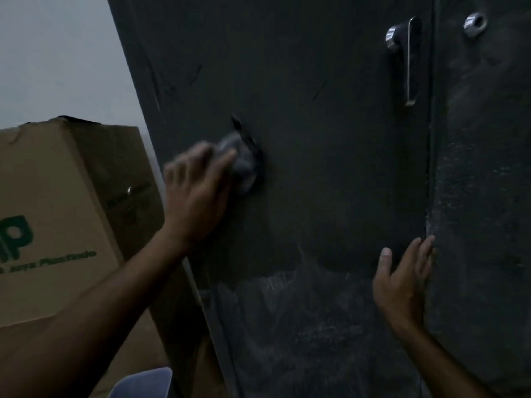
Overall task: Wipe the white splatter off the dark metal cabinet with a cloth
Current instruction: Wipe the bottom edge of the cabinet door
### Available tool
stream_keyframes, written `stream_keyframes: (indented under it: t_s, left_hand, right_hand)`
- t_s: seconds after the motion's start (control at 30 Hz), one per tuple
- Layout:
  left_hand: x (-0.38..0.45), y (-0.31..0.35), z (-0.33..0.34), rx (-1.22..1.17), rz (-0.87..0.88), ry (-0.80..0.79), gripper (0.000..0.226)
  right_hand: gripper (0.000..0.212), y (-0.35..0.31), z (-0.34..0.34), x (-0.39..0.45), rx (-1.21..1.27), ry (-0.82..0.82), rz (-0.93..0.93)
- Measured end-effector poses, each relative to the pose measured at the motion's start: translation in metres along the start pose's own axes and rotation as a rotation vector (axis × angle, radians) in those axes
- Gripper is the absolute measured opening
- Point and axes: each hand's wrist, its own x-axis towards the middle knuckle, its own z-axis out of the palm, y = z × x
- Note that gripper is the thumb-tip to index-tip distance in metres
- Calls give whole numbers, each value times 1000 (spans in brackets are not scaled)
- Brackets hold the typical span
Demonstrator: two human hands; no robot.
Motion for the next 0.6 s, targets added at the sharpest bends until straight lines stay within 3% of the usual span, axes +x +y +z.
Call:
stream_keyframes:
  t_s: [0.07,0.1,0.13,0.23,0.3,0.47,0.5,0.53,0.6]
  left_hand:
    - [31,14,6,-13,-246,115,42]
    - [30,28,12,-25,-251,113,41]
    - [17,44,18,-53,-163,63,39]
    - [-55,79,34,-152,331,-138,36]
    - [-61,75,38,-151,419,-162,45]
    - [40,78,39,-142,-224,114,42]
    - [42,91,43,-150,-257,114,43]
    - [30,112,52,-159,-185,99,44]
    - [-19,150,70,-193,154,1,46]
  right_hand:
    - [78,5,5,1,12,47,-21]
    - [77,8,8,2,17,65,-32]
    - [76,10,11,2,17,77,-38]
    - [77,9,11,3,30,88,-68]
    - [77,12,8,3,10,87,-83]
    - [65,33,-4,10,-15,94,-154]
    - [64,38,-6,13,-7,85,-188]
    - [63,47,-8,14,0,80,-222]
    - [63,67,-7,10,-8,68,-272]
